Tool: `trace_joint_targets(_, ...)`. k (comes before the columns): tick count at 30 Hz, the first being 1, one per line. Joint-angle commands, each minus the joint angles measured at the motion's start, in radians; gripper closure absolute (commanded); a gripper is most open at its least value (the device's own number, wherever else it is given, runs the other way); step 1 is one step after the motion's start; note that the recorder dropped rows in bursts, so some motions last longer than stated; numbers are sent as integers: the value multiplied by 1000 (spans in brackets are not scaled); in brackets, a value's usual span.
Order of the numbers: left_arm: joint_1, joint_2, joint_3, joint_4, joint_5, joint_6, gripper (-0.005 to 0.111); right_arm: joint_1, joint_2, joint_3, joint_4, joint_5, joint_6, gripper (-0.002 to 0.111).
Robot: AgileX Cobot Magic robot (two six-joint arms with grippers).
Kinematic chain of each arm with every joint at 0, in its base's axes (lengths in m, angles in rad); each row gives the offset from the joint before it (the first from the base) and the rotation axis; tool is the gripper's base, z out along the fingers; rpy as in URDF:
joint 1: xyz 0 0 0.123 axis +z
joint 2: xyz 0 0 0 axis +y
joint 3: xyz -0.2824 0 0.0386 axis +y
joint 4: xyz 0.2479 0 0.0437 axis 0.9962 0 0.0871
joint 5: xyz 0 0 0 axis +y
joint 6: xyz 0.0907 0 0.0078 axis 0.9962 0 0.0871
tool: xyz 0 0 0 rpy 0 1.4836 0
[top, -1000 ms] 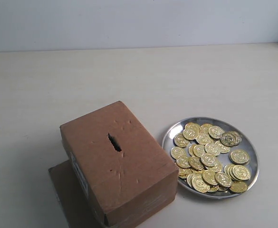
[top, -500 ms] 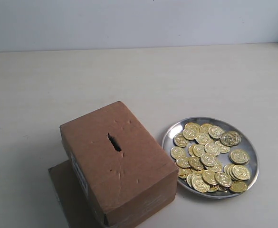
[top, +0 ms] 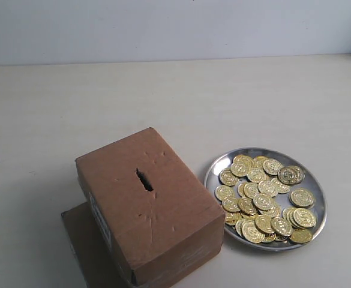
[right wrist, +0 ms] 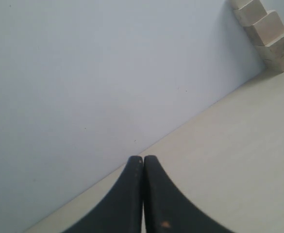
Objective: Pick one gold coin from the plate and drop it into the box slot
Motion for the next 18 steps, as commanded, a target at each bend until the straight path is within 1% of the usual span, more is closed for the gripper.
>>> trace_joint_targets(1, -8, -6, 3, -8, -5, -1, 107, -7, -6, 4, -69, 25, -90, 108)
trace_joint_targets(4, -8, -6, 3, -8, -5, -1, 107, -5, -6, 4, -68, 19, -225, 108)
trace_joint_targets(5, -8, -6, 3, -8, -5, -1, 107, -5, -6, 4, -34, 1, -318, 108)
trace_joint_targets(6, -8, -6, 3, -8, -5, -1, 107, -5, -6, 4, 60, -25, -472, 108)
trace_joint_targets(8, -8, -6, 3, -8, -5, -1, 107, -5, -6, 4, 402, -31, -860, 108)
trace_joint_targets(9, -8, -6, 3, -8, -5, -1, 107, -5, -6, 4, 627, 2, -1126, 108)
trace_joint_targets(10, -8, -6, 3, -8, -5, -1, 107, -5, -6, 4, 738, 30, -1252, 108)
trace_joint_targets(11, -8, -6, 3, -8, -5, -1, 107, -5, -6, 4, 864, 71, -1437, 108)
trace_joint_targets(13, -8, -6, 3, -8, -5, -1, 107, -5, -6, 4, 980, 116, -1595, 108)
trace_joint_targets(14, -8, -6, 3, -8, -5, -1, 107, -5, -6, 4, 1005, 116, -1639, 108)
trace_joint_targets(18, -8, -6, 3, -8, -5, -1, 107, -5, -6, 4, 1042, 116, -1678, 108)
